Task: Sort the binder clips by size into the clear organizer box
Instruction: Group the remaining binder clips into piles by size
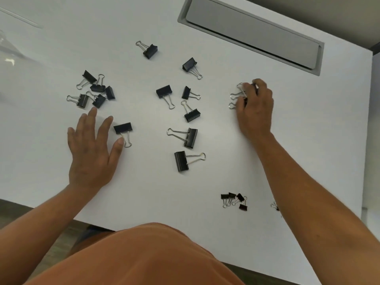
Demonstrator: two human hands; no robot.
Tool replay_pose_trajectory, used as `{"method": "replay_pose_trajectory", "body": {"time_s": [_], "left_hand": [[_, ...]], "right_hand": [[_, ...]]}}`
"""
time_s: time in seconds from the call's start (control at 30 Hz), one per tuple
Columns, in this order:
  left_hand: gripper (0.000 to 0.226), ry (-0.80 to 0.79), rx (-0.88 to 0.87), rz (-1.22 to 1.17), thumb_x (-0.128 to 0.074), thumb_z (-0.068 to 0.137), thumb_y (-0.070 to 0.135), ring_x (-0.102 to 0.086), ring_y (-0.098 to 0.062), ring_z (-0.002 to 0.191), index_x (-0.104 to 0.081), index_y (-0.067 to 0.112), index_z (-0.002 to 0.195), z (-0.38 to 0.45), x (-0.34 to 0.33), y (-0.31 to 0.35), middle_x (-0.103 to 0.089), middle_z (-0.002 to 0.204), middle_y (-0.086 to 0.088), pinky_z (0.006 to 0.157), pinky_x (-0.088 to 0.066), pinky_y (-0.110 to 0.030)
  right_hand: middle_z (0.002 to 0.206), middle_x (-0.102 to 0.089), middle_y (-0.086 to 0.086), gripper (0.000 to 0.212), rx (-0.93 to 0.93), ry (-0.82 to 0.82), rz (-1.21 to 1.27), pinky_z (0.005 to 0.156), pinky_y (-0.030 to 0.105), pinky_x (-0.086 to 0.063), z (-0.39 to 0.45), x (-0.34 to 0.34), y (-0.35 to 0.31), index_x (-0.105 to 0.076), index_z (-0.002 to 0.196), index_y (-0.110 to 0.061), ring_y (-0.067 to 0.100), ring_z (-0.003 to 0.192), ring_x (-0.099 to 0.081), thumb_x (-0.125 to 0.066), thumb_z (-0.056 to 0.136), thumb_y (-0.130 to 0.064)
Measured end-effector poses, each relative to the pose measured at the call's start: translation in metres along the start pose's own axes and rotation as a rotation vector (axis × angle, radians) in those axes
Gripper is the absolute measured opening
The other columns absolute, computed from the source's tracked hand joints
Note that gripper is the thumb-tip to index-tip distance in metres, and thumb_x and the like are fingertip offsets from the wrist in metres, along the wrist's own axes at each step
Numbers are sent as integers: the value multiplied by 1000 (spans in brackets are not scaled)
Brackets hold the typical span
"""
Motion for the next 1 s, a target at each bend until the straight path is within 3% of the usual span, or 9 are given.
{"method": "replay_pose_trajectory", "body": {"time_s": [0.17,0.27,0.37,0.47,0.57,0.77,0.9,1.0], "left_hand": [[62,-9,18,-25,-35,107,50,-16,-38,159,-36,16,159,0,1,0,-15,174,-12,125,-13,-64],[62,-7,33,-27,-35,107,50,-16,-38,160,-35,17,160,-1,1,1,-14,174,-11,126,-13,-64],[62,-12,36,-38,-34,108,51,-16,-38,159,-34,17,160,-1,1,0,-14,174,-11,126,-12,-63],[61,-20,36,-37,-33,108,51,-15,-37,160,-34,18,160,-1,2,0,-14,174,-11,127,-12,-63],[61,-16,39,-44,-33,108,52,-16,-36,160,-34,19,159,0,2,0,-14,174,-10,127,-11,-62],[62,-17,50,-67,-31,108,52,-16,-36,159,-35,18,158,0,3,1,-14,173,-10,127,-10,-62],[62,-4,42,-62,-30,108,52,-17,-37,159,-36,17,158,-1,3,2,-15,173,-11,127,-11,-62],[61,5,47,-73,-30,108,51,-16,-37,159,-37,16,158,-2,2,2,-15,173,-12,127,-11,-63]], "right_hand": [[147,-52,3,36,-53,67,23,100,42,-42,-2,6,-3,-61,135,-21,32,125,-49,-48,103,-32],[128,-62,2,25,-41,160,214,100,44,-44,-30,21,-35,-66,124,-15,30,116,-51,-55,104,-26],[120,-64,6,24,181,-48,426,100,40,-47,-78,25,-82,-68,121,-10,27,110,-55,-65,102,-25],[132,-61,2,41,284,-241,311,99,38,-46,-114,10,-100,-67,132,-19,26,115,-54,-71,96,-40],[130,-63,-1,35,247,-240,306,97,43,-48,-124,4,-96,-71,125,-20,25,113,-55,-72,95,-39],[126,-63,1,29,105,-182,483,103,32,-47,-132,25,-89,-69,123,-13,19,119,-57,-69,100,-31],[130,-56,5,34,276,-278,393,103,39,-44,-155,30,-103,-67,134,-20,25,120,-52,-59,103,-31],[144,-48,8,44,325,-336,260,110,42,-35,-172,20,-111,-59,143,-27,28,131,-45,-55,103,-45]]}}
Point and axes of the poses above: each hand's wrist, its own z-axis towards the middle knuckle, its own x-axis out of the back of the hand, y = z × x, the point moved 2 cm from there along z, towards the middle knuckle
